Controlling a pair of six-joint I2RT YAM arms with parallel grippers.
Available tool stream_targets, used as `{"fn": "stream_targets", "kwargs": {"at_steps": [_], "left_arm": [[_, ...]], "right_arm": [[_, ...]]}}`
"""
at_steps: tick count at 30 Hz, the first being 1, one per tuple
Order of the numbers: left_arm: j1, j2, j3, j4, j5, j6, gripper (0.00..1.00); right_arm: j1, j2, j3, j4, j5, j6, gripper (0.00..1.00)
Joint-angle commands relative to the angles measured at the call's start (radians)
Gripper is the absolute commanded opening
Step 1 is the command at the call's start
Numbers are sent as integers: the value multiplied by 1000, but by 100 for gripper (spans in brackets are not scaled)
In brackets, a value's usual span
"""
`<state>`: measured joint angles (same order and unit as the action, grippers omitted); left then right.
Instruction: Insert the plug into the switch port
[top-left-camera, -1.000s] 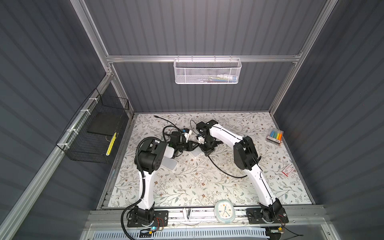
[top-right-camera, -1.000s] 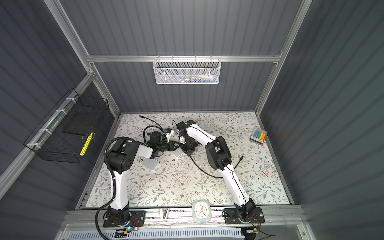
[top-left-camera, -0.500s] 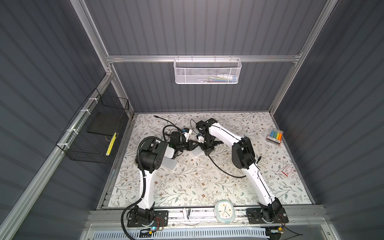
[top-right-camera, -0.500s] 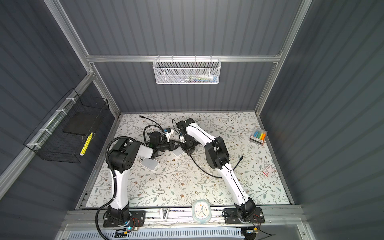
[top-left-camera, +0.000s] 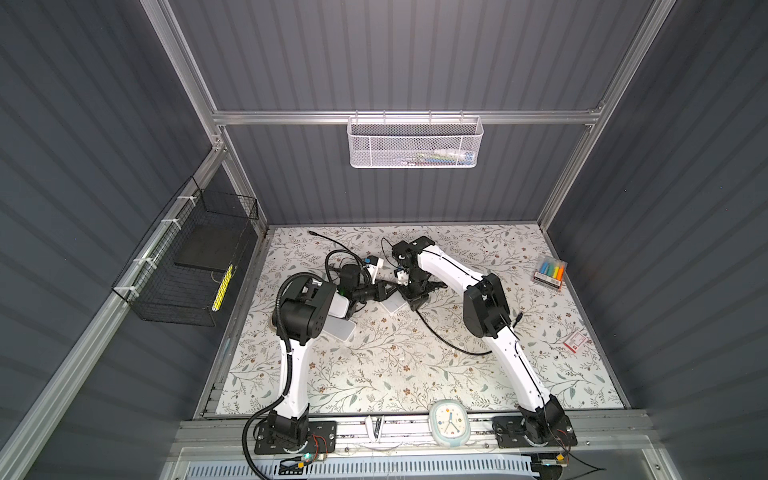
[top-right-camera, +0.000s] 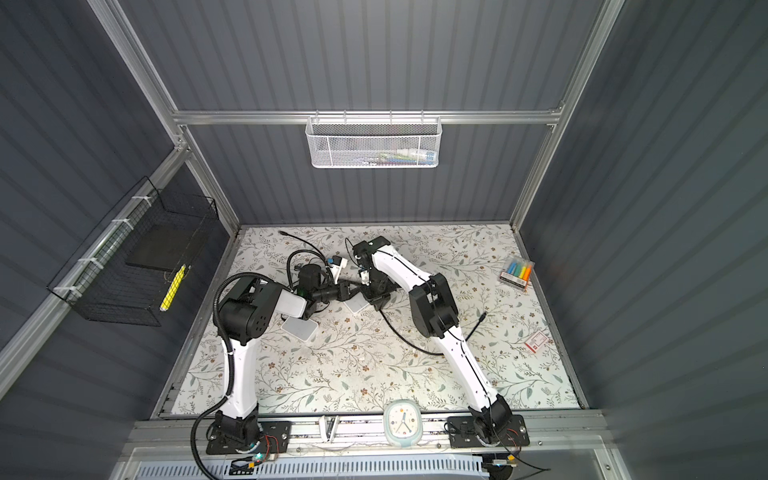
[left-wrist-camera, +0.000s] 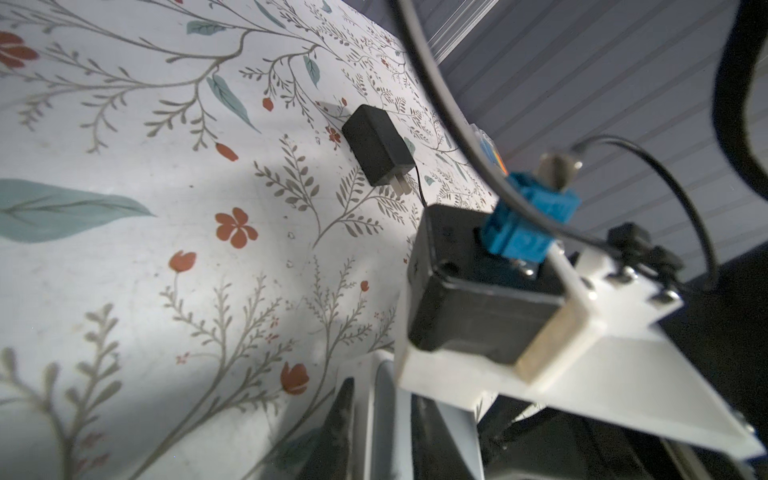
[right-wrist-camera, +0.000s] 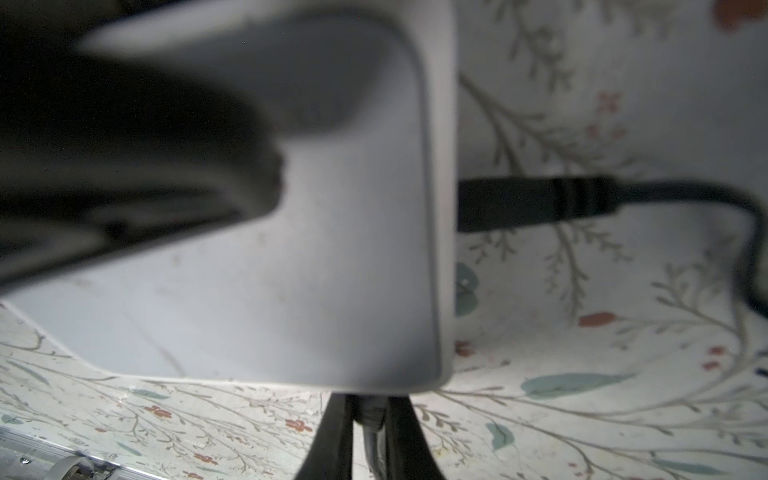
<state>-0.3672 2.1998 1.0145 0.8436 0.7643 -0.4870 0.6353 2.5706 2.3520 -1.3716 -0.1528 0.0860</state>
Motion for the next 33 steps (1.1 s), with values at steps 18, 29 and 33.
{"fn": "stream_targets", "kwargs": {"at_steps": [18,29,33], "left_arm": [[-214,106,5,-667,341,320,23],[-220,94,77,-973,264,512,21],[-223,90,74,-991,248,520,22]], "right_arm": [[-10,-7,98,556,-75,-8,0],[-20,-9,102,567,-60,9,0],[-26,-10,102,565,-45,13,0]]}}
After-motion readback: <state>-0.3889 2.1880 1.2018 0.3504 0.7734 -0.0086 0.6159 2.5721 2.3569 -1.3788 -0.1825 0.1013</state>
